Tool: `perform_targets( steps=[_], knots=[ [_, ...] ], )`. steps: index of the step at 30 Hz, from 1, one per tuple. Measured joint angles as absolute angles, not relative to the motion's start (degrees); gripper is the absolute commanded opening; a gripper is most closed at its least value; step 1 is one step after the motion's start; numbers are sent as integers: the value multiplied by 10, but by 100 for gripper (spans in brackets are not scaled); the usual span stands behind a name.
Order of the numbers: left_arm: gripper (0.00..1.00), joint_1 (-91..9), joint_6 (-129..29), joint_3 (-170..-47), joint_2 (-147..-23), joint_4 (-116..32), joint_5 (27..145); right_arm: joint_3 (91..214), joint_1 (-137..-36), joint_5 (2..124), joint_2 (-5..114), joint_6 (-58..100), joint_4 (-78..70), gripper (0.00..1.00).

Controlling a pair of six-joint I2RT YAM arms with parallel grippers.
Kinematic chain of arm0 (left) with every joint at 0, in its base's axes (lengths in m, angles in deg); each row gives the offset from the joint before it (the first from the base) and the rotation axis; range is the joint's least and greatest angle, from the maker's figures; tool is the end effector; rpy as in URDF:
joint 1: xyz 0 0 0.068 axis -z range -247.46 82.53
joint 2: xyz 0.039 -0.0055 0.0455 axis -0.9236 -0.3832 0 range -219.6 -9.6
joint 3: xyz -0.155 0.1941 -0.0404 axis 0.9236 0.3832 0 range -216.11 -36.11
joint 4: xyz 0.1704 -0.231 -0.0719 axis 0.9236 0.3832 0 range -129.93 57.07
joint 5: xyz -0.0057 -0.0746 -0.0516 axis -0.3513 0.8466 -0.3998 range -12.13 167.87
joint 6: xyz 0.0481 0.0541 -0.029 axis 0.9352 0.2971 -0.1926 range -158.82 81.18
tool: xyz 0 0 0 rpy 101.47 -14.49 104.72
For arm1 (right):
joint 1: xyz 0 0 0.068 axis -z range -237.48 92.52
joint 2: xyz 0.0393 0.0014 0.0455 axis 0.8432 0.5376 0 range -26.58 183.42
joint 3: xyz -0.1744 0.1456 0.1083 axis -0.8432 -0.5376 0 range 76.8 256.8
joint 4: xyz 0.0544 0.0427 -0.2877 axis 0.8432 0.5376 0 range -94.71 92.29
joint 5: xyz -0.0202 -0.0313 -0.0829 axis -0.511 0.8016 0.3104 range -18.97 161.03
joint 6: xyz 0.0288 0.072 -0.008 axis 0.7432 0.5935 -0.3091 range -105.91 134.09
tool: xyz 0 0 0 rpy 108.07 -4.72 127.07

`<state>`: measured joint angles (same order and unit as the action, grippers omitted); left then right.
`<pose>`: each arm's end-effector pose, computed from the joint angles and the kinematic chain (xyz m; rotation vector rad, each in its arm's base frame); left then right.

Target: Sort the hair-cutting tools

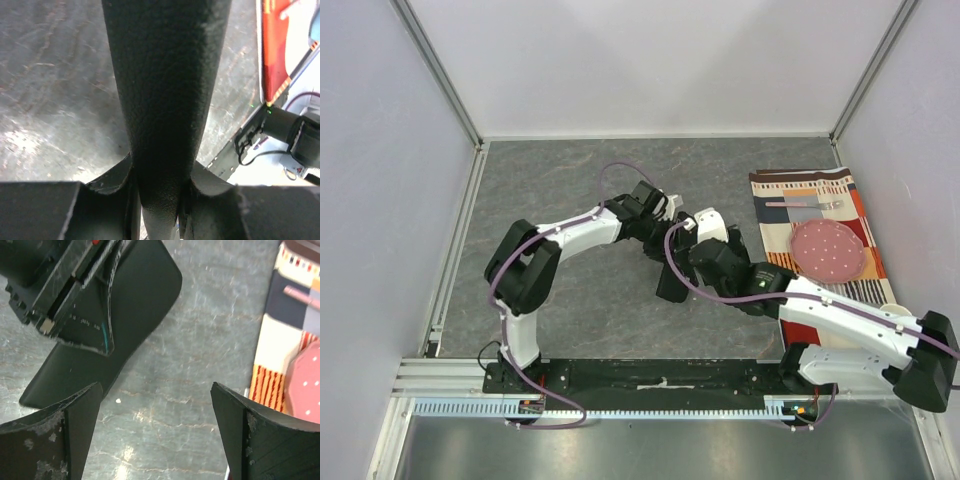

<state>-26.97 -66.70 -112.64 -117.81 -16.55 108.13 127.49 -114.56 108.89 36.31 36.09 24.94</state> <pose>0.3145 -0.3125 0.1389 0.5292 2.6803 -1.0903 0.1927 0.2227 0.2437 -0.3260 2.1006 0.0420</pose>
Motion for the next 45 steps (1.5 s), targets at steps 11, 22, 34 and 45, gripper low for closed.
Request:
perform_targets(
  steps=[11,22,34,45],
  knots=[
    [99,-295,-699,-1139,-1244,-183,1075,1288,-1142,1048,452,470,307,98],
    [100,-306,-672,-1191,-1114,-74,928,1351,-1142,1098,486,510,350,98],
    [100,-335,-610,-1155,-837,-66,707,1512,-1110,1269,531,502,398,98],
    [100,-440,-548,-892,-714,-183,638,1577,-1070,1320,531,430,400,98]
  ],
)
